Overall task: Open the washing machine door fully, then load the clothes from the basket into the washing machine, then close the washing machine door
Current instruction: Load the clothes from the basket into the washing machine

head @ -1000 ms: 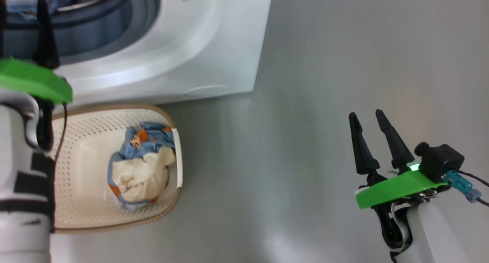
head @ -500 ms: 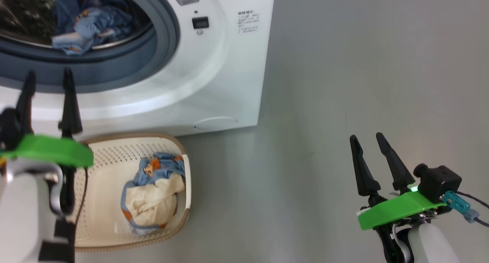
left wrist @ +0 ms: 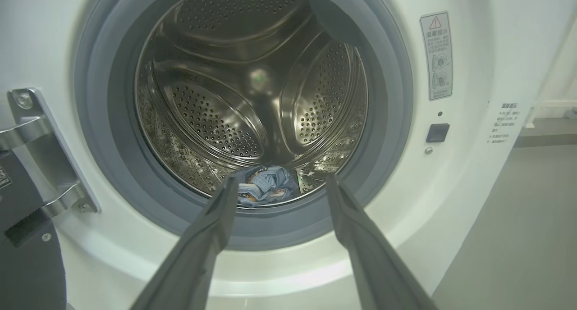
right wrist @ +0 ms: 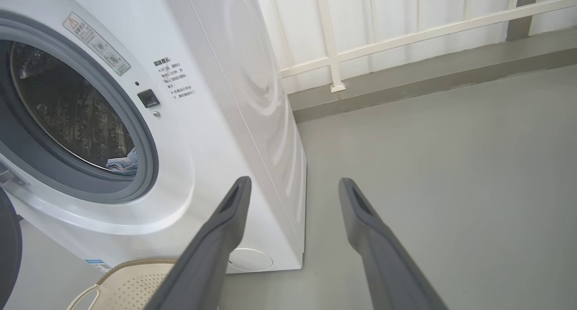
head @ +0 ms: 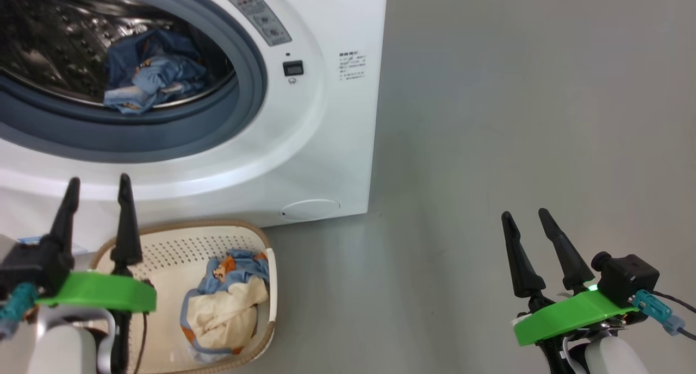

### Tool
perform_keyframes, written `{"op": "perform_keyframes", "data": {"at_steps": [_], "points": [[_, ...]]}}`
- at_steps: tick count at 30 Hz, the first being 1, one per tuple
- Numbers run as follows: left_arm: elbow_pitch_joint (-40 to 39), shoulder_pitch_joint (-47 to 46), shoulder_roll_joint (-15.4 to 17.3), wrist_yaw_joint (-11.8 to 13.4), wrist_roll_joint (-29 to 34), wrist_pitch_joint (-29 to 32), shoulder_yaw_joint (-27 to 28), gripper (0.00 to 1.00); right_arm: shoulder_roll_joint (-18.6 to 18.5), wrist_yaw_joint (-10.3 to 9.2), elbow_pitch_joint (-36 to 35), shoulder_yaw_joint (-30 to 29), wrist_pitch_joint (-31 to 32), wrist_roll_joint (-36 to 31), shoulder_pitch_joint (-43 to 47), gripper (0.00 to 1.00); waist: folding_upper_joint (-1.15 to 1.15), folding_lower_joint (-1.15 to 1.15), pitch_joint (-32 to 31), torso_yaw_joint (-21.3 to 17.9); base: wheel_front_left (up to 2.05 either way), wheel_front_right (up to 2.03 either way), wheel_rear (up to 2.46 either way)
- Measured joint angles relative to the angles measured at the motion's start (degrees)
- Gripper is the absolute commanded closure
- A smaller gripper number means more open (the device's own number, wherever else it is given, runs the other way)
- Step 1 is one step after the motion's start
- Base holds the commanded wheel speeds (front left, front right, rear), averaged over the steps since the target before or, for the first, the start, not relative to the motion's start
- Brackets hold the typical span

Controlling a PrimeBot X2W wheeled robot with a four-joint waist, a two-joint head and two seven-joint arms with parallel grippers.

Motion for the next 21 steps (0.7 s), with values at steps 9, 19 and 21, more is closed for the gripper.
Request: {"op": "perform_keyframes", "data": {"at_steps": [9,19,21], "points": [[-4.07,7.99,-1.78,0.73,0.25,0.0,0.98,0.0,-0.25,0.0,-0.64,0.07,0.01,0.0,1.52,0.0,0.0,0.0,-3.02,-0.23,0.0,0.0,0.0],[-7.39,15.91,-3.01,2.04,0.67,0.0,2.08,0.0,-0.42,0.0,-1.74,0.08,0.0,-0.93,2.4,0.0,0.0,0.0,-4.79,-0.73,0.0,0.0,0.0],[-7.87,16.82,-3.18,2.29,0.66,0.0,2.08,0.0,-0.54,0.0,-1.89,0.05,0.0,-1.31,2.59,0.0,0.0,0.0,-5.09,-0.68,0.0,0.0,0.0]]}}
